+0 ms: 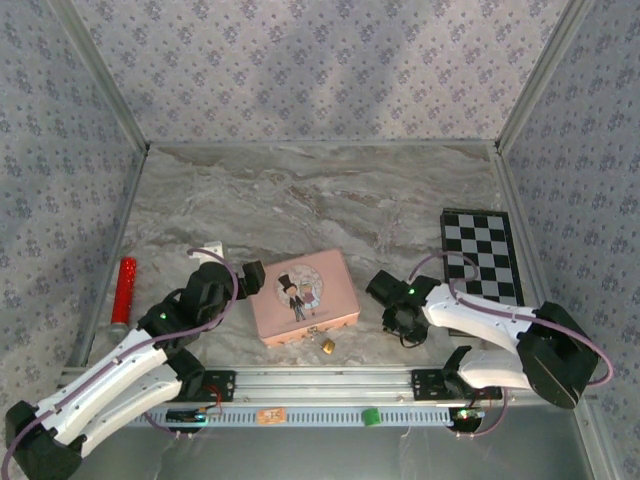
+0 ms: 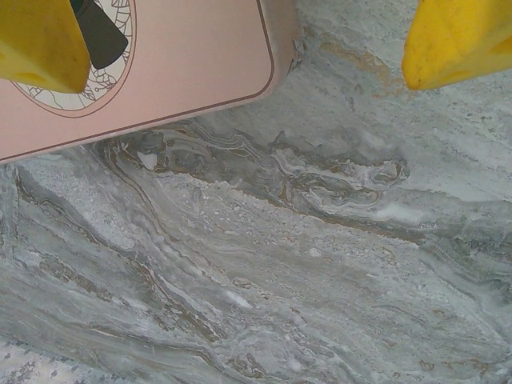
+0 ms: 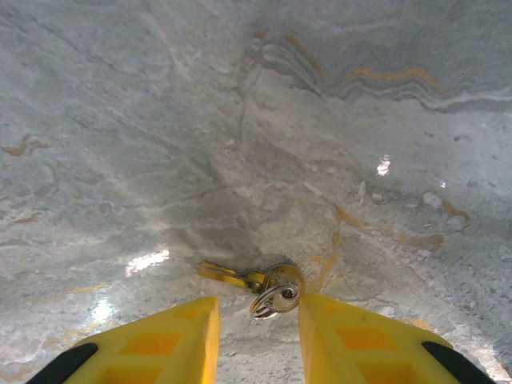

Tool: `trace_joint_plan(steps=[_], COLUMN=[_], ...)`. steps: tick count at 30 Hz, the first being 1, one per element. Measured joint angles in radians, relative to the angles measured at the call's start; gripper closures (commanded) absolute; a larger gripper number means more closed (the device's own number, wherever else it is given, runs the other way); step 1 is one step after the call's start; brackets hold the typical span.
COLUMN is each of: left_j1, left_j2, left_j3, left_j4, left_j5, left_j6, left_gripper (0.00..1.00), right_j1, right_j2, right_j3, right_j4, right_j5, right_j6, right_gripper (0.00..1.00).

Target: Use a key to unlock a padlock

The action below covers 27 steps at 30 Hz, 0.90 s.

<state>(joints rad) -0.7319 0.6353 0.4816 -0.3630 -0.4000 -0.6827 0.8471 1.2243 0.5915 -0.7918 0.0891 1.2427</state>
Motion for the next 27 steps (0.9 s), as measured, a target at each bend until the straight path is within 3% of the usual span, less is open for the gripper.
trace_joint_plan(steps=[6, 27], left_j1=[0.005, 0.006], left_j2=[0.0, 0.002], left_j3=[-0.001, -0.003], left_j4=[0.0, 0.002], left_j5=[0.011, 0.019], left_j6=[0.0, -0.011], left_gripper=[0.0, 0.0], right_j1=[0.005, 0.023], right_j2=[0.0, -0.012], right_j3=[-0.009, -0.032], right_j4=[0.0, 0.011], right_j5=[0.001, 0.028], right_j6=[0.008, 0.019], right_gripper=[0.7, 0.87])
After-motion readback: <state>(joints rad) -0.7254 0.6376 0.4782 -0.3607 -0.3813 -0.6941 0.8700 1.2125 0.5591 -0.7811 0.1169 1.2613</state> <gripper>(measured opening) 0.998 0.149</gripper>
